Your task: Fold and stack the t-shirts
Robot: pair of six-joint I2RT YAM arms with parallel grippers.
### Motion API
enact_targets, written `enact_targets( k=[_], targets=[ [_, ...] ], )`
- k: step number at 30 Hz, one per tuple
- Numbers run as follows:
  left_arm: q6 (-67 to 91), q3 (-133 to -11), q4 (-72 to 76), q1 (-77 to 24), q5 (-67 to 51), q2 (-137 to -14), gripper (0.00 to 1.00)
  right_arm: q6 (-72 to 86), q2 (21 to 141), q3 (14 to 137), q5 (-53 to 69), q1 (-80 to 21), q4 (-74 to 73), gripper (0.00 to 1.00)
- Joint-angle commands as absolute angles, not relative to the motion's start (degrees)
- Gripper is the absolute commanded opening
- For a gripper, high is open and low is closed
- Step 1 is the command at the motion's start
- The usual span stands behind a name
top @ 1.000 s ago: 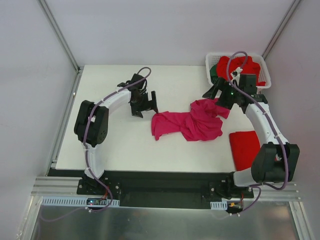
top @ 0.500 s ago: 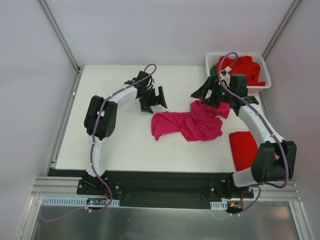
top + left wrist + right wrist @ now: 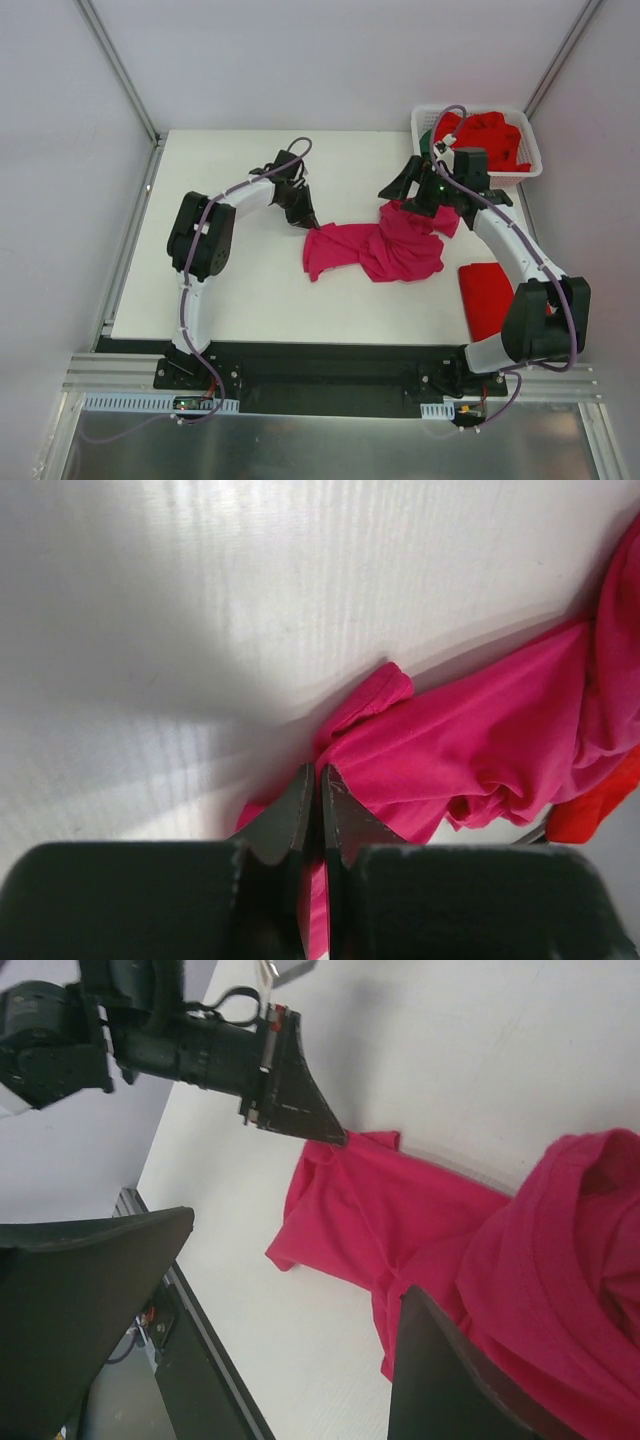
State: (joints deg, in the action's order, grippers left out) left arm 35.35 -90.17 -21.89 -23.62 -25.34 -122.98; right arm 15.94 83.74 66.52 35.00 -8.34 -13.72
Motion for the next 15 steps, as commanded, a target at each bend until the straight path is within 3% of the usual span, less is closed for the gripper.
enact_targets(
  k=[1, 10, 11, 12, 14, 15],
  targets=[
    [32.0, -91.5, -26.8, -20.1, -16.6, -111.9, 0.00, 12.2, 81.9, 66.8, 29.6, -10.2, -17.3, 0.97],
    [21.3, -96.7, -33.5, -16.3, -1.6, -96.9, 0.01, 8.1, 81.7, 64.3, 21.4, -17.9, -21.3, 0.97],
    [20.9, -96.4, -33.8, -15.7, -2.7, -97.6, 0.11, 7.8, 82.7, 64.0, 18.7, -18.8, -20.7, 0.97],
    [21.2, -96.1, -34.0, -15.3, -4.2, -98.3, 0.46, 7.7, 83.7, 63.1, 18.3, -20.5, -19.8, 0.99],
    [22.1, -94.4, -34.0, -14.9, -6.1, -99.3, 0.71, 9.0, 87.6, 62.5, 19.1, -22.2, -15.8, 0.96],
    [22.3, -93.7, -34.0, -15.0, -6.3, -99.5, 0.96, 9.6, 88.9, 63.1, 20.1, -24.6, -14.4, 0.93]
  ],
)
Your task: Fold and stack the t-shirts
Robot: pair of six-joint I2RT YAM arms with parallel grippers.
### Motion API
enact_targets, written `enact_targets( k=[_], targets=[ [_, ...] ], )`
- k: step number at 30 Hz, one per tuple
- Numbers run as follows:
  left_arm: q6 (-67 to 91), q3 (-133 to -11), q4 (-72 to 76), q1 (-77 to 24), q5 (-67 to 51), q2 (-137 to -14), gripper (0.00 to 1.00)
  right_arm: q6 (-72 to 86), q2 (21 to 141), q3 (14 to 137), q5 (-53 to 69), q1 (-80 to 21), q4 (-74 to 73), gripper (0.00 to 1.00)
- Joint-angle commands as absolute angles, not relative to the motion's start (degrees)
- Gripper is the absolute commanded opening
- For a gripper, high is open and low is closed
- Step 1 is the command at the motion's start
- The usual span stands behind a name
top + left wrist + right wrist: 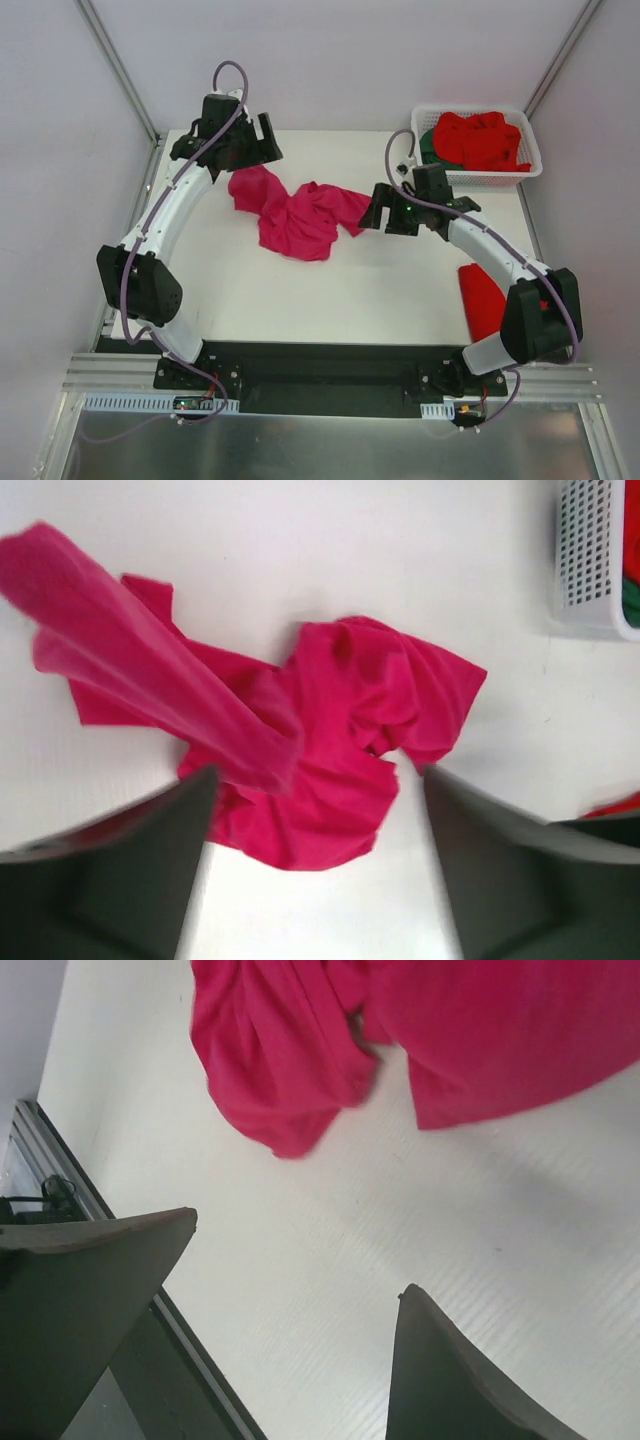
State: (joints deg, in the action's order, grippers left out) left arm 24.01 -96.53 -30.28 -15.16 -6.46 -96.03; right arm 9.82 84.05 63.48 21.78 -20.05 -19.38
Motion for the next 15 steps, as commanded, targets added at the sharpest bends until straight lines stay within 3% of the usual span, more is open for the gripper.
enact_targets(
  k=[1, 8, 11, 15],
  targets=[
    [22.5, -92.8, -34.0, -14.9, -6.3, -99.6, 0.99, 10.2, 90.1, 64.1, 20.1, -26.2, -13.9, 0.93],
    [21.7, -92.4, -34.1, -15.0, -5.3, -97.7, 0.99, 11.5, 103.2, 78.7, 16.4, -36.3, -14.4, 0.91],
    [21.1, -91.9, -34.3, -15.0, -5.2, -96.8, 0.99, 12.0, 109.8, 83.7, 16.6, -38.2, -14.2, 0.86],
    [20.3, -90.7, -34.7, -15.0, -4.6, -95.3, 0.99, 9.4, 113.8, 87.2, 9.1, -41.6, -16.1, 0.84]
  ],
)
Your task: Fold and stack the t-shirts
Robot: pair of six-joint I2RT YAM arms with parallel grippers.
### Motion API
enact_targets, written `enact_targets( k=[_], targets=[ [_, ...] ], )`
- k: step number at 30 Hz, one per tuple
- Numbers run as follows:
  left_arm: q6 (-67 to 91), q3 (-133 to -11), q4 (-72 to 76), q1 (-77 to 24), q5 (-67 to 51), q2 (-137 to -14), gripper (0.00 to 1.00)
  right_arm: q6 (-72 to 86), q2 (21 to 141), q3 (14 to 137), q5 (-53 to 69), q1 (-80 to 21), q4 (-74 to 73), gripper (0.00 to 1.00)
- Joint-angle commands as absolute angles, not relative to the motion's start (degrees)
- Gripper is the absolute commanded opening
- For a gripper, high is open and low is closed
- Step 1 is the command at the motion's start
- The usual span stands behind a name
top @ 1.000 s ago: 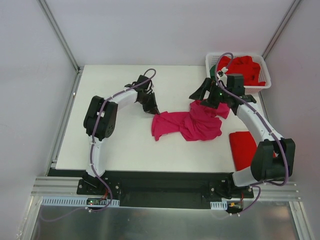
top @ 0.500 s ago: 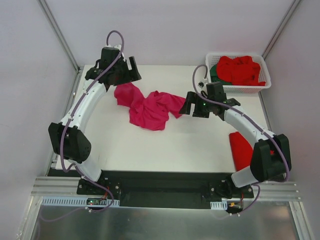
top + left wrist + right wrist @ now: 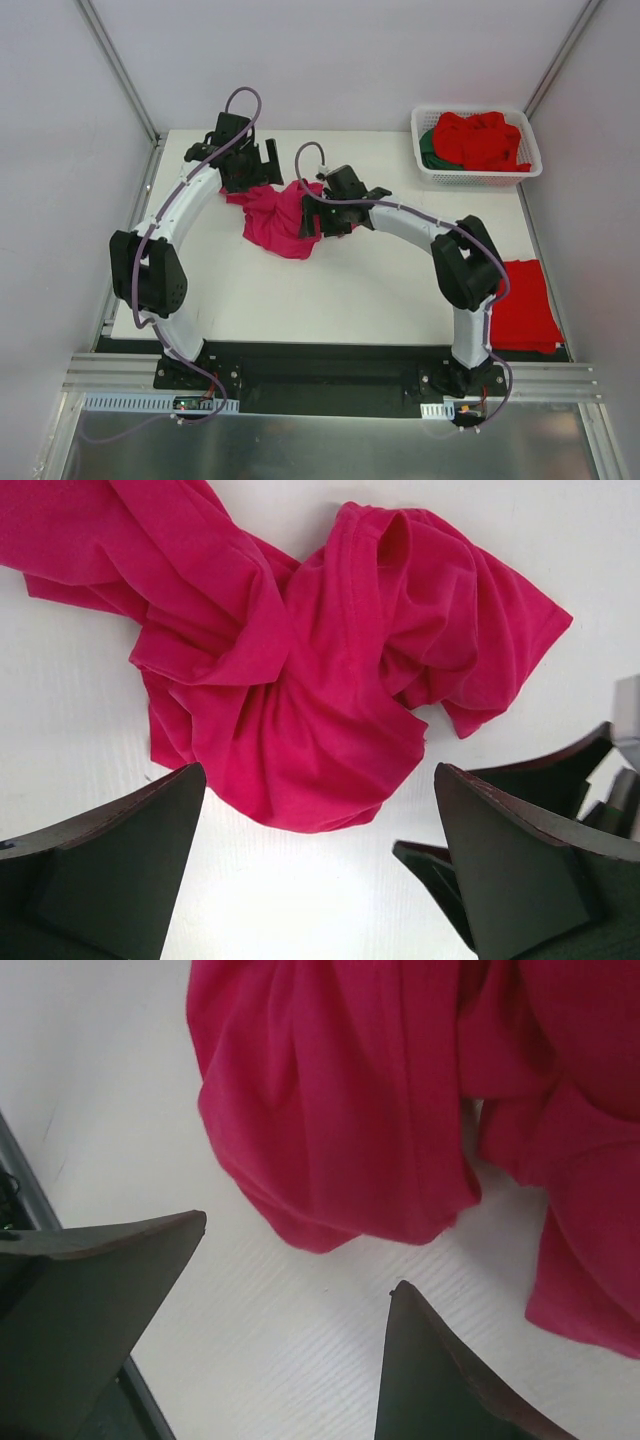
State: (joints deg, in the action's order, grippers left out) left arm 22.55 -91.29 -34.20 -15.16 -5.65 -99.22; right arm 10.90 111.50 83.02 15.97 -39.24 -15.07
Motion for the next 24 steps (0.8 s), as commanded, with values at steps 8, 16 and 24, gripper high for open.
enact_targets(
  k=[8, 16, 24],
  targets=[
    [19.8, -90.6, -34.7, -15.0, -5.3, -94.4, 0.99, 4.5, 120.0, 92.9, 1.0, -45.3, -21.3, 0.73],
    [20.4, -90.8, -34.7, -14.9, -6.7, -94.8, 0.99, 0.4, 116.7, 95.7, -13.1, -48.9, -27.6, 0.66],
    [20.9, -90.5, -34.8, -15.0, -8.3, -95.8, 0.99, -2.6, 115.1, 93.0, -20.6, -49.4, -25.1, 0.69]
  ],
)
